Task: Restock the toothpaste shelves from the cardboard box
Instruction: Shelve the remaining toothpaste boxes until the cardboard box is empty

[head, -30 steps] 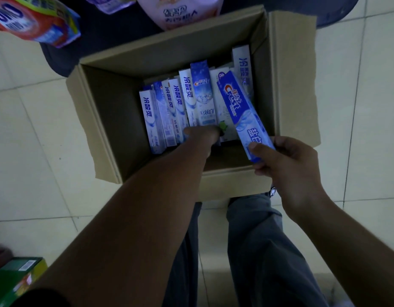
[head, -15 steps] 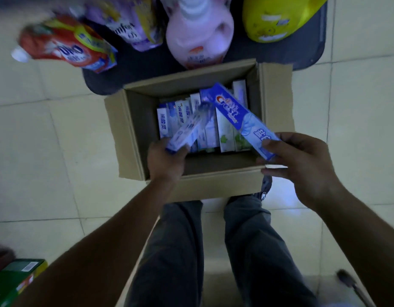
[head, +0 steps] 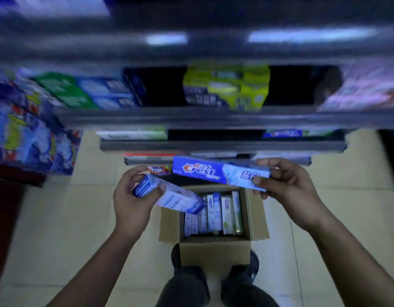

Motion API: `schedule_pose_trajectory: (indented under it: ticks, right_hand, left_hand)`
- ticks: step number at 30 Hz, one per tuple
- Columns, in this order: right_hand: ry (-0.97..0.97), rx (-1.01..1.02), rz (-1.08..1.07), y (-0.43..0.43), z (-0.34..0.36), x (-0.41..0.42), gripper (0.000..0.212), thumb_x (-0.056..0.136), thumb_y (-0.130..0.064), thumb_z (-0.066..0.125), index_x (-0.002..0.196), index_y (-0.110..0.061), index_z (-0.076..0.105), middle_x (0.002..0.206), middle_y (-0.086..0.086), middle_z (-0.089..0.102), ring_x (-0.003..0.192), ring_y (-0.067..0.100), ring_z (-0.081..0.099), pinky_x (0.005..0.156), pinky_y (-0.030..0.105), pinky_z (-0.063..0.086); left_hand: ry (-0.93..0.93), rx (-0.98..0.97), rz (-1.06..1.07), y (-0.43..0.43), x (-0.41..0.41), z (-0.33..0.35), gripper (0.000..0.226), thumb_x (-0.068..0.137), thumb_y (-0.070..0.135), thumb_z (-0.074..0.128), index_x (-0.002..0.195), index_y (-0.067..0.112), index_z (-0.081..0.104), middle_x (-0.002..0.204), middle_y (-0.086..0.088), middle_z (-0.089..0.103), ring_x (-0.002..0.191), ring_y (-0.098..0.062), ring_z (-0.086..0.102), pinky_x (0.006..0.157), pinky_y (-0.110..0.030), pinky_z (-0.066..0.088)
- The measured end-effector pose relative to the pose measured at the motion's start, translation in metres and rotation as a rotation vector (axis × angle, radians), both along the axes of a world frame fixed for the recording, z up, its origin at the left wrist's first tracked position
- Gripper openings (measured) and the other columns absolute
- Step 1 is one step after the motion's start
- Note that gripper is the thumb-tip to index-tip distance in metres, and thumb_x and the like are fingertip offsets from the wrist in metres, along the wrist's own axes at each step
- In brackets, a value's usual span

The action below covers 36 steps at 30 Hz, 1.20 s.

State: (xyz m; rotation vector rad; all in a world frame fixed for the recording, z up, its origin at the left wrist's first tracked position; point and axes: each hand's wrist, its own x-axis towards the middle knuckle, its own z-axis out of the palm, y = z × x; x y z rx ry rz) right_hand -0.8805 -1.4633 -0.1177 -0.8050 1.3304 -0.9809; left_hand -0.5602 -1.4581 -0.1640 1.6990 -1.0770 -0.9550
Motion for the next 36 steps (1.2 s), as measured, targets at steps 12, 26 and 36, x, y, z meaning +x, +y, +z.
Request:
schedule_pose_trajectory:
  ticks: [12, 26, 36]
  right_hand:
    - [0.037, -0.266, 0.069, -0.011, 0.196, 0.045, 0.05, 0.061, -0.021, 0.085, 0.107, -0.01, 0.069, 0.089, 0.021, 0.074, 0.074, 0.027, 0.071, 0.057, 0.032, 0.057]
    - [-0.005, -0.475, 0.0, -0.049, 0.247, 0.134, 0.04, 0.08, 0.004, 0.077, 0.114, -0.009, 0.061, 0.094, 0.021, 0.073, 0.086, 0.029, 0.07, 0.068, 0.028, 0.058]
    - [0.206, -0.543, -0.192, -0.113, 0.237, 0.214, 0.036, 0.078, -0.002, 0.084, 0.108, -0.017, 0.07, 0.095, 0.005, 0.069, 0.084, 0.017, 0.061, 0.076, 0.025, 0.055]
  left_hand:
    - [-0.015, -0.116, -0.16, -0.024, 0.051, 0.217, 0.022, 0.083, -0.005, 0.078, 0.096, 0.012, 0.073, 0.088, -0.002, 0.072, 0.089, -0.011, 0.068, 0.083, -0.036, 0.056]
    - [0.296, -0.09, 0.013, -0.061, 0.103, 0.293, 0.022, 0.078, 0.007, 0.086, 0.098, 0.01, 0.078, 0.083, 0.002, 0.079, 0.076, -0.003, 0.073, 0.07, -0.02, 0.056]
    - [0.346, -0.141, 0.03, -0.108, 0.152, 0.306, 0.048, 0.077, -0.016, 0.072, 0.119, 0.006, 0.074, 0.096, -0.007, 0.077, 0.084, -0.016, 0.072, 0.075, -0.021, 0.054]
